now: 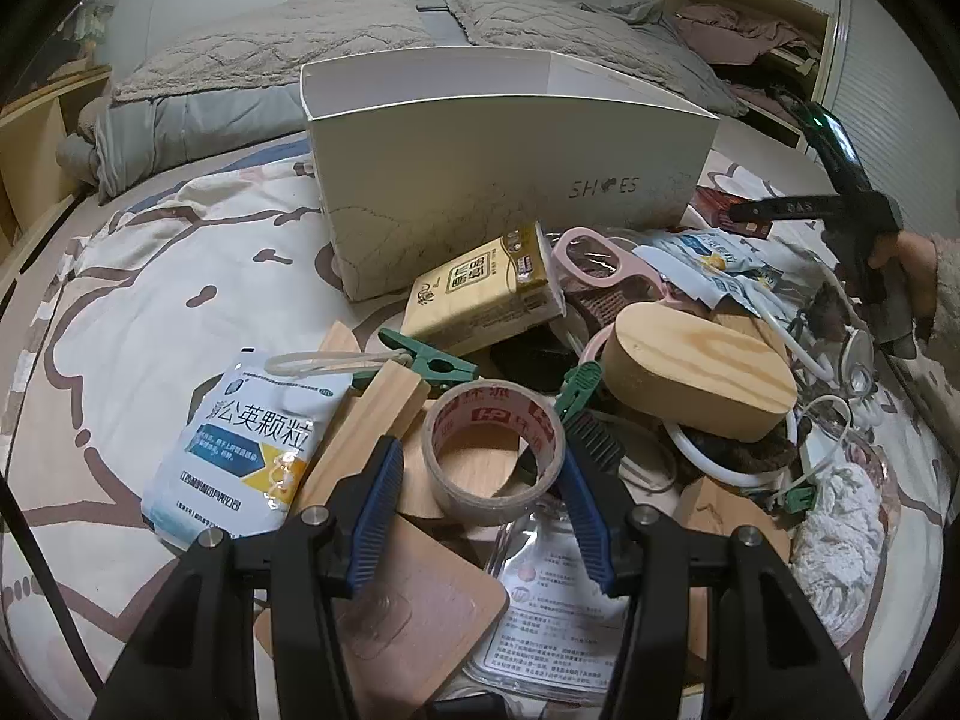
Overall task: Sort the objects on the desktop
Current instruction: 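Close the right gripper on the red cigarette box while the left gripper closes on the tape roll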
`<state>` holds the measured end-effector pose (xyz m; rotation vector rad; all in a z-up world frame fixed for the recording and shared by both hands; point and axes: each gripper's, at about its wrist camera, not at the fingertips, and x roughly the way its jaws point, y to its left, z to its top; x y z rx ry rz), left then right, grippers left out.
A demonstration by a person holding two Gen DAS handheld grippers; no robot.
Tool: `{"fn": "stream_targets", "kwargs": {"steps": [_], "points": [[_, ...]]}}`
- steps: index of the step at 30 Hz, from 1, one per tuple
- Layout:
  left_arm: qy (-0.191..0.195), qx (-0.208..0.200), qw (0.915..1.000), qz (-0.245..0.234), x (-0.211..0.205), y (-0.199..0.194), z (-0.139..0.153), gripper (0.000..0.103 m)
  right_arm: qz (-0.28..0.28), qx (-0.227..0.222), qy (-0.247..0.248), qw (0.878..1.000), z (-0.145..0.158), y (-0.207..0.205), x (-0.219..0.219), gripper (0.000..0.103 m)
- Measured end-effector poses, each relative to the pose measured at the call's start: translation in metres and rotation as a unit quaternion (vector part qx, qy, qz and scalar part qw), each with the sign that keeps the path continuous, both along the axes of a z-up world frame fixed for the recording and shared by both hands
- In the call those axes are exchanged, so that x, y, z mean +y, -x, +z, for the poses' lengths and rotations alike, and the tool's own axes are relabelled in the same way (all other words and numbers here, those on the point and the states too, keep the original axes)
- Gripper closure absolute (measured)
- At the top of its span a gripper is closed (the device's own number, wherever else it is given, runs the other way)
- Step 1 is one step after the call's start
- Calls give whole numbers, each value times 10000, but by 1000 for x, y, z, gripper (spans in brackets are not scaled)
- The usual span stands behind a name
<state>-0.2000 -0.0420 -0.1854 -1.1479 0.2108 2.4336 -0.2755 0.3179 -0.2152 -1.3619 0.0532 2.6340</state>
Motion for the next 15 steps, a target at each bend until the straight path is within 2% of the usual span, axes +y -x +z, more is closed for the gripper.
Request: {"fn": "stream_targets", "kwargs": {"steps": [6, 11, 15], "points": [[-38, -18, 10000, -9, 0, 1, 0, 50, -269, 8, 110, 9996, 1, 17, -8, 0], [-59, -18, 10000, -38, -1, 1, 0, 50, -676, -106, -36, 9977, -2, 28, -4, 0], [-99, -37, 9999, -45, -2, 2, 0, 50, -752, -180, 71, 9970, -6, 33, 0, 0]]}}
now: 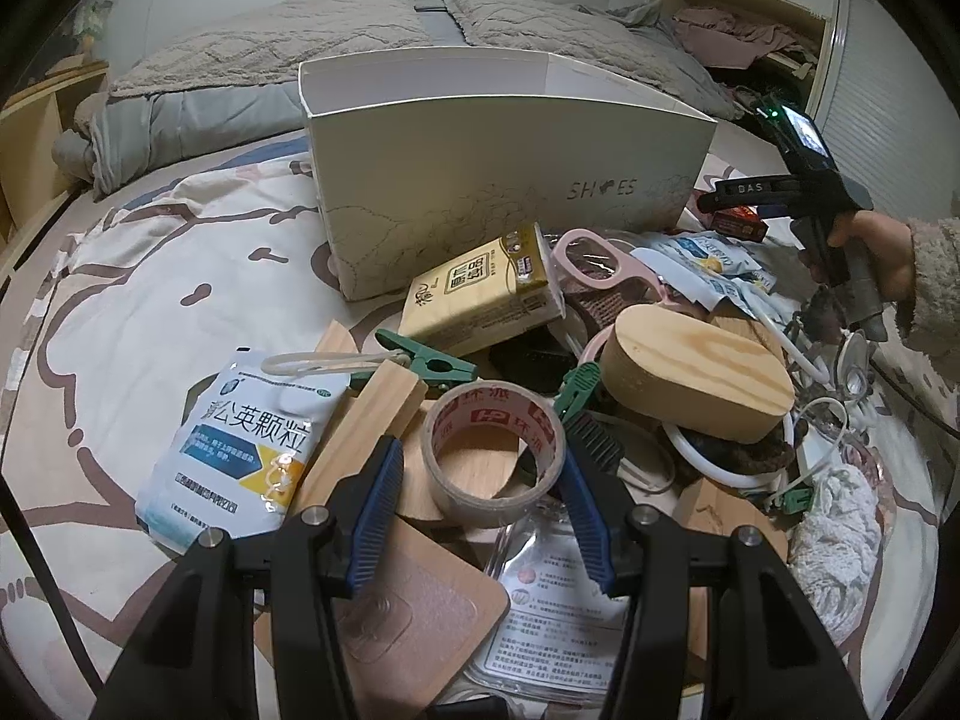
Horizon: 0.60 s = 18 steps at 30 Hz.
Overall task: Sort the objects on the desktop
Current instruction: 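Close the right gripper on the red cigarette box while the left gripper closes on the tape roll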
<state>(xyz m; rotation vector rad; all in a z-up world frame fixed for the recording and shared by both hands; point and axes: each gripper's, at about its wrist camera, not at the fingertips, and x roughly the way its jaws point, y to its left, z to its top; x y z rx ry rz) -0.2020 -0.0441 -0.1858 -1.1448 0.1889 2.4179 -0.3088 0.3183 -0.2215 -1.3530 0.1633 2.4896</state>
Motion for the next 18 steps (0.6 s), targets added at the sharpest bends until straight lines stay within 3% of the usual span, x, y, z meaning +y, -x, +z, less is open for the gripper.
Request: {"fn": "stream_targets", "kwargs": {"steps": [13, 16, 18], "points": [[19, 26, 10000, -11, 0, -1, 0, 50, -155, -207, 133, 9996, -15, 6, 11, 0], [20, 46, 10000, -62, 2, -1, 1, 55, -50, -153, 124, 9998, -13, 4, 11, 11], [50, 78, 9999, -92, 3, -2, 1, 58, 28, -138, 83, 9999, -12, 4, 11, 11]]}}
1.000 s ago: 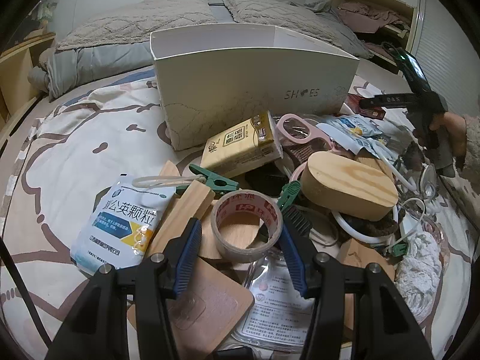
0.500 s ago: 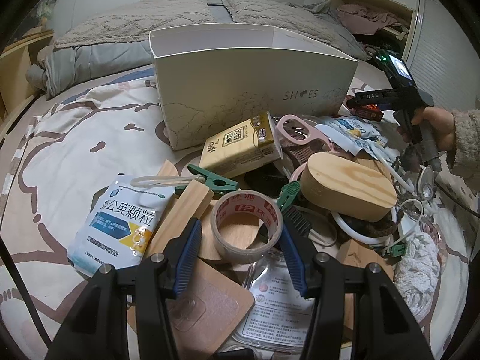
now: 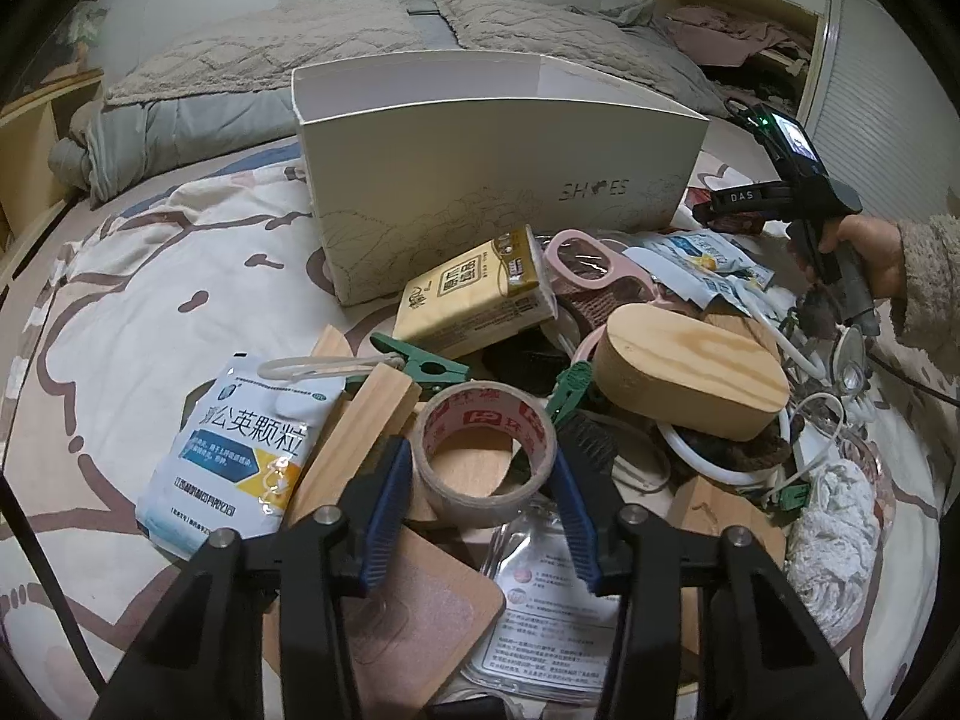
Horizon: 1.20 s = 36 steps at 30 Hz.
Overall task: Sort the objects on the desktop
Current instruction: 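Close the right gripper on the red cigarette box while the left gripper closes on the tape roll, then lift the cigarette box and tape roll and carry both over the white box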
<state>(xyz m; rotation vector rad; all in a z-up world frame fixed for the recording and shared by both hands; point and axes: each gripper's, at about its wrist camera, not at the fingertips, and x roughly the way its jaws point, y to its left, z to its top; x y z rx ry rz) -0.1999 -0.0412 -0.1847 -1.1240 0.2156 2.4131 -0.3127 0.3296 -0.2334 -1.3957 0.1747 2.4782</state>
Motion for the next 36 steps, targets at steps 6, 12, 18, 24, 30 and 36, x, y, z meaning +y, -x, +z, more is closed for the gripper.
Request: {"fn": "stream_targets", "kwargs": {"steps": [6, 12, 18, 24, 30, 36], "points": [[-12, 21, 10000, 45, -1, 1, 1, 58, 261, 102, -136, 9995, 5, -5, -3, 11], [-87, 74, 9997, 227, -8, 5, 7, 58, 300, 227, -173, 9991, 11, -11, 1, 11], [-66, 217, 9994, 279, -10, 4, 14, 58, 465, 523, -169, 9974, 24, -22, -2, 11], [-86, 301, 9989, 342, -11, 5, 22, 58, 713, 807, -212, 9940, 43, -32, -12, 11], [-150, 356, 9984, 419, -15, 7, 28, 58, 1109, 990, -189, 9887, 55, -41, -27, 11], [-234, 410, 9977, 480, -15, 9, 34, 58, 1423, 1082, -176, 9837, 63, -54, -41, 11]]}}
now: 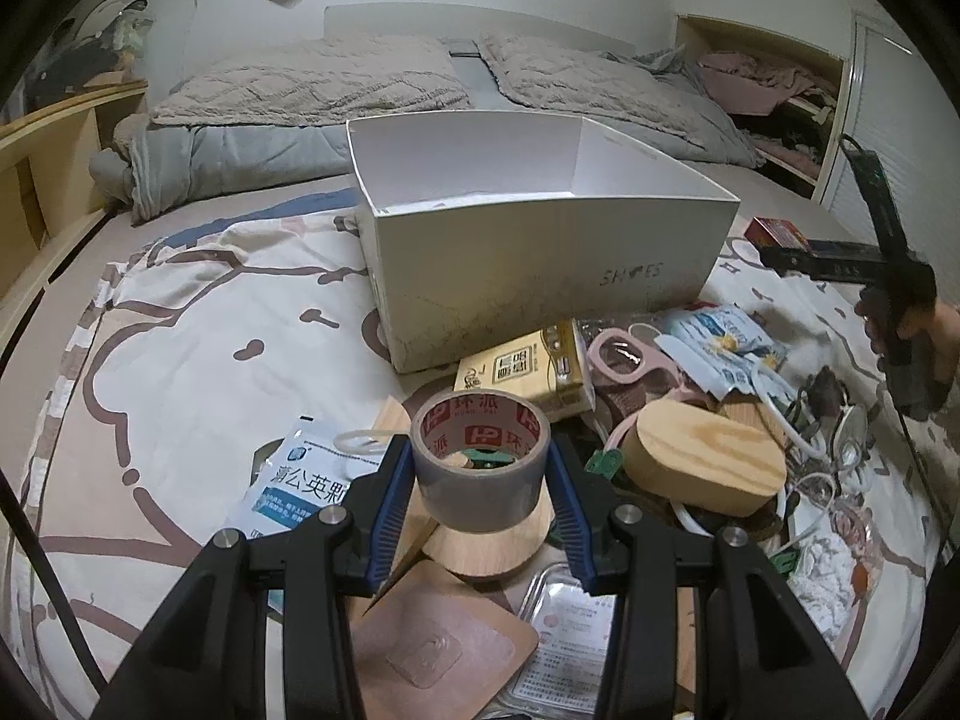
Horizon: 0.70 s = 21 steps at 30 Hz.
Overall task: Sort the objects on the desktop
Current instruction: 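Lift the cigarette box and tape roll and carry both over the white box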
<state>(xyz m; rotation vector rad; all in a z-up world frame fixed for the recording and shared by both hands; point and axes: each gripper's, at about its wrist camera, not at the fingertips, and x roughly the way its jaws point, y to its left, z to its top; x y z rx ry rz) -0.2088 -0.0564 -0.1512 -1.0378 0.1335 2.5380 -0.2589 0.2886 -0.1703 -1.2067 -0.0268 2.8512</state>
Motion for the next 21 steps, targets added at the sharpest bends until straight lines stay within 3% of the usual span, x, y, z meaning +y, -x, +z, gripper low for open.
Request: {"fn": "stream_targets", "kwargs": {"steps": [21], "points": [[-77, 457, 9989, 63, 19, 2, 40, 58, 679, 409, 53, 9968, 47, -35, -35, 11]]}}
